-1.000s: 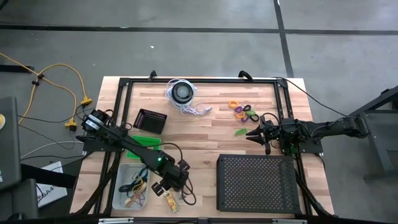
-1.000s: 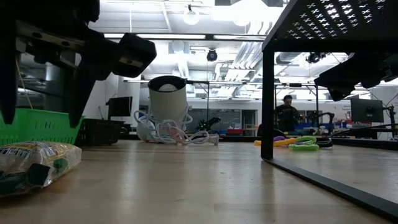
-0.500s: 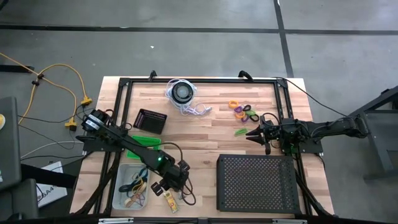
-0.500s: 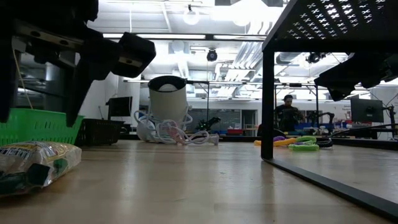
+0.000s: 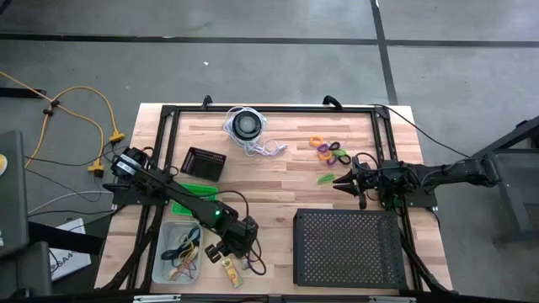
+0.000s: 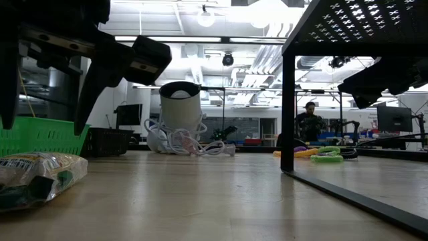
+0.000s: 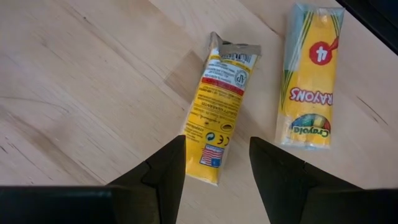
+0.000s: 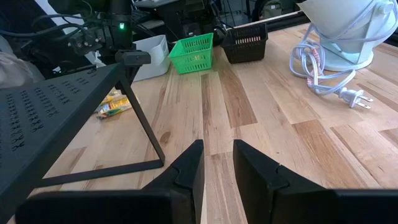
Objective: Pick & Place Office Desk Supplies
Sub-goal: Put the top crayon pack into the green bin
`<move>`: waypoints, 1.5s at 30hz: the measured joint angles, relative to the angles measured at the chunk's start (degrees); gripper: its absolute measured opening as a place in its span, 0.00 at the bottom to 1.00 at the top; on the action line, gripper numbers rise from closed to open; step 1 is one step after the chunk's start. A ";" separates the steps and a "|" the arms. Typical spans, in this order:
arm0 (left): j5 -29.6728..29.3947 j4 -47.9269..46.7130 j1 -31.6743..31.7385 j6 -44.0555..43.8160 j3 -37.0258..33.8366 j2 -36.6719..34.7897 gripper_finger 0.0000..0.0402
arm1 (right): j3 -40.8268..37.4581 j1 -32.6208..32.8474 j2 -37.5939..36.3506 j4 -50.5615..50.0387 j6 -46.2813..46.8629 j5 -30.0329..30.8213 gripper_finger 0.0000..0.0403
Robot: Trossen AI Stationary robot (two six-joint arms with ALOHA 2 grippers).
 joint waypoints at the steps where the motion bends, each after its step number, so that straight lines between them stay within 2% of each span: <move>1: 0.00 0.00 0.01 0.01 0.00 0.00 0.42 | 0.00 0.00 0.00 0.00 0.00 0.02 0.18; 12: 0.00 -0.12 0.00 -0.16 0.00 -0.02 0.43 | 0.00 -0.01 -0.02 0.00 0.00 0.01 0.18; 22: 0.06 0.79 0.00 2.86 -0.02 -0.03 0.59 | 0.01 0.00 -0.02 0.00 0.00 0.00 0.18; 45: -0.02 4.11 -0.25 6.30 -0.08 1.97 0.60 | 0.00 -0.02 0.00 0.08 0.00 0.02 0.18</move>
